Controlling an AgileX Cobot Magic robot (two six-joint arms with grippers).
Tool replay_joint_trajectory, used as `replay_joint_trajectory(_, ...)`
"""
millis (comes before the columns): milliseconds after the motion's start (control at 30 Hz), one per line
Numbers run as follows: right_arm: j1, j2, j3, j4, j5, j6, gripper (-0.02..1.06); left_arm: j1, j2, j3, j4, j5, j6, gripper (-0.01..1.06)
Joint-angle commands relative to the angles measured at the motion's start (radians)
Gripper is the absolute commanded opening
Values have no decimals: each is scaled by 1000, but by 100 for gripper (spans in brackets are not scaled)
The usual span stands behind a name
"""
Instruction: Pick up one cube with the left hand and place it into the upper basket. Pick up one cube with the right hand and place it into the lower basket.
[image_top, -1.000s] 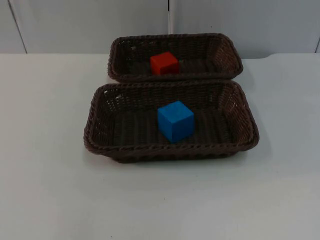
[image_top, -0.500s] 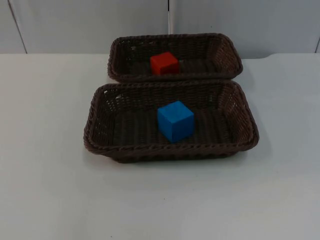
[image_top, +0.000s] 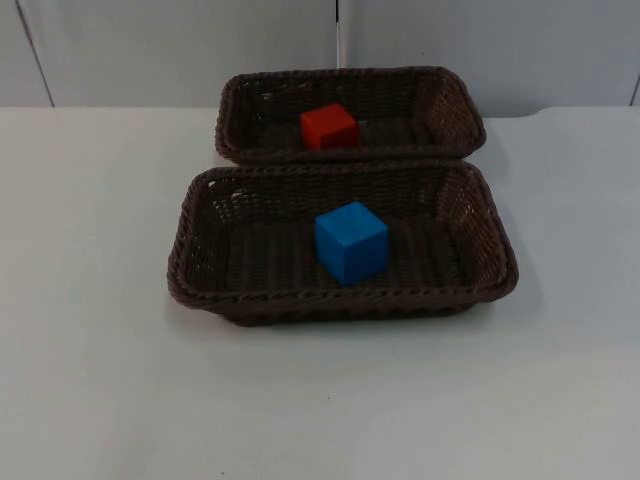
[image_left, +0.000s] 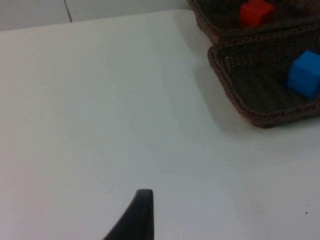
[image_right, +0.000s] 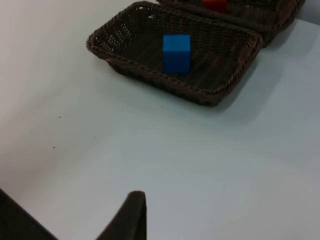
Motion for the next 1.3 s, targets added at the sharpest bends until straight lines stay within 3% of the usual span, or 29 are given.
replay_joint_trajectory(0,-8,-5,-7,3,-3,1,105,27,-5,2,5,3,-5,105)
replay_joint_trajectory(467,-14,-5,-7,3,1,1,105,195,-5,2,5,3,-5,105)
replay_joint_trajectory(867,-19,-5,-7,3,1,1,105,212,-5,2,5,3,-5,105)
replay_joint_trajectory(1000,-68,-5,-7,3,1,1,105,212,-5,2,5,3,-5,105)
replay_joint_trajectory(1267,-280,-5,-7,3,-3,1,105,212,-5,2,5,3,-5,105)
